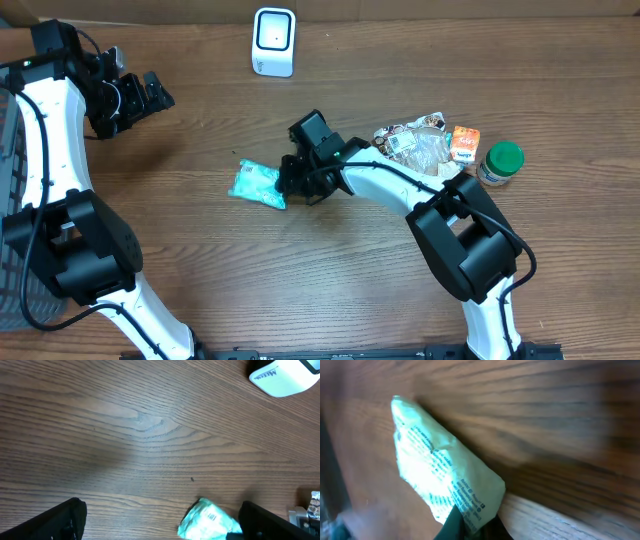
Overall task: Scan the item barcode
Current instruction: 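Lift the teal pack and hold it in front of the scanner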
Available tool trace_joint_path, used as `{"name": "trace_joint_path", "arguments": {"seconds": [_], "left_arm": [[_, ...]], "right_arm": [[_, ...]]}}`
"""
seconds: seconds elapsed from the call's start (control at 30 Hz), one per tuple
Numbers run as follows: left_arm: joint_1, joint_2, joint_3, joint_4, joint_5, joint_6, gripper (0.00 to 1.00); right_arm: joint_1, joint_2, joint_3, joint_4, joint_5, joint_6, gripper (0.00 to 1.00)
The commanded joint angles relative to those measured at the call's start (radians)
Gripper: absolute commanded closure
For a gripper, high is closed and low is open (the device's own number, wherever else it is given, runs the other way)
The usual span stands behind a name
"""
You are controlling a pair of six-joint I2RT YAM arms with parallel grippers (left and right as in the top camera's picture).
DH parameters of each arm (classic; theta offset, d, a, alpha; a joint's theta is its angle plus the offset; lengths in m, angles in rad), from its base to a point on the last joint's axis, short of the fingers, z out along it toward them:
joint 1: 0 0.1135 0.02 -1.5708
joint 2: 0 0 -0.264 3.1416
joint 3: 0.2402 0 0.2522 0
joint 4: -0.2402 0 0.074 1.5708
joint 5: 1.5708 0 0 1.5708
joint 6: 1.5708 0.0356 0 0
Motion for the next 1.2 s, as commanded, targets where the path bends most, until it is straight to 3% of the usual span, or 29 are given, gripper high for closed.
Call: {"name": "trace_joint_path", "arguments": {"seconds": [0.0, 0.2, 0.5, 0.67, 0.87, 0.97, 1.17], "left_arm": [[-0.004, -0.005, 0.014, 0.001, -0.003, 0.016, 0.01], [-0.004, -0.005, 0.014, 0.001, -0.003, 0.016, 0.0], [-0.004, -0.005, 0.014, 0.001, -0.003, 0.016, 0.0], [-0.004, -0.005, 0.014, 0.001, -0.003, 0.016, 0.0], [-0.004, -0.005, 0.014, 0.001, -0.003, 0.016, 0.0], [-0.004, -0.005, 0.014, 0.001, -0.003, 0.016, 0.0], [-0.004, -0.005, 0.014, 0.001, -0.003, 0.016, 0.0]], "right_arm": [[-0.056, -0.08, 0.021, 0.001, -0.247, -0.265, 0.96], [-0.135, -0.277, 0.021, -0.089, -0.395, -0.337, 0.96], [-0.152, -0.573, 0.021, -0.251, -0.38, -0.418, 0.96], [-0.152, -0.617, 0.021, -0.302, -0.334, -0.405, 0.96], [-0.152, -0.616, 0.047, -0.438, -0.036, -0.309, 0.96], [-0.152, -0.579, 0.17, -0.504, 0.124, -0.309, 0.96], [-0.134, -0.251, 0.76, -0.657, 0.513, -0.5, 0.96]]}}
